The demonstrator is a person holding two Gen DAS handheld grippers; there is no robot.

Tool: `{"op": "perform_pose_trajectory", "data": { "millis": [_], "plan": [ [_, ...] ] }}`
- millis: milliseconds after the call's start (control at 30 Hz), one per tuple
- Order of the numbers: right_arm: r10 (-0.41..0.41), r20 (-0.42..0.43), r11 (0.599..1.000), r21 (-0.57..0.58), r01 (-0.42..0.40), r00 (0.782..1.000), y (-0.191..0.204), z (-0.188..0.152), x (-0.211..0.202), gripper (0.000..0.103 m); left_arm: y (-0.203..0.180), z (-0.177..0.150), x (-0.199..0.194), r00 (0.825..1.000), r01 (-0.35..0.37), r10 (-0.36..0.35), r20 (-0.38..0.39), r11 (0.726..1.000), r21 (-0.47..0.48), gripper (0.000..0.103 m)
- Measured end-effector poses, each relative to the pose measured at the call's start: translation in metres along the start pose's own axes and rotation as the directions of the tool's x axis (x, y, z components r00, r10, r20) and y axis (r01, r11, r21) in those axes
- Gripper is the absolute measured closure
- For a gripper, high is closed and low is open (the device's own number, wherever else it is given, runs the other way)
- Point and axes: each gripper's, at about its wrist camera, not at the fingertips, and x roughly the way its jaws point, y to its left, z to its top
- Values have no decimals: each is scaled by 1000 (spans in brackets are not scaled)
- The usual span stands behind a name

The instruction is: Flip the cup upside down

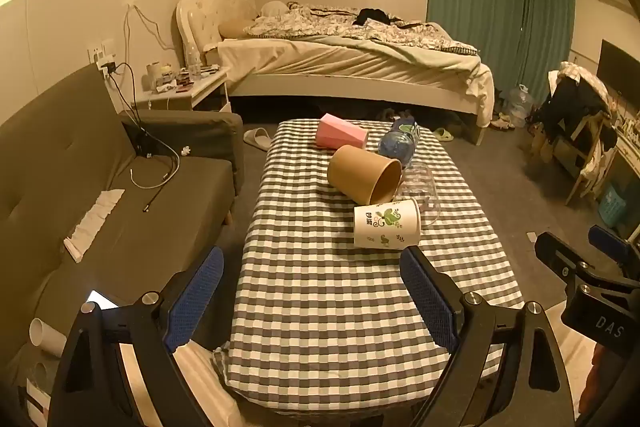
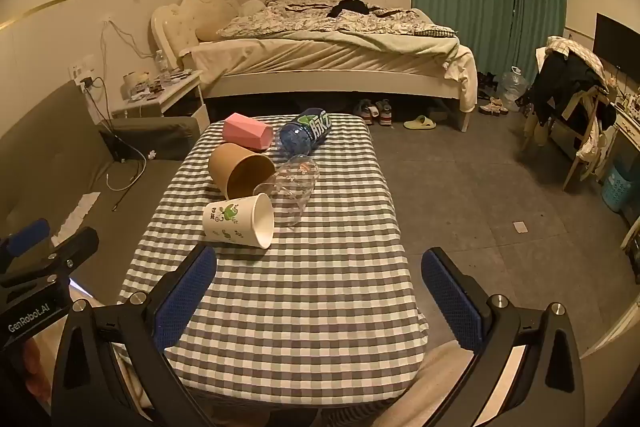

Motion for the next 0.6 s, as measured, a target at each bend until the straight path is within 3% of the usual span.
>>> {"op": "perform_pose_trajectory", "data": {
  "millis": [600],
  "plan": [
    [-17, -5, 1000, 6, 17, 1000, -1, 1, 3, 0, 1, -3, 2, 1000, -11, 11, 9, 1000, -4, 10]
  ]
}}
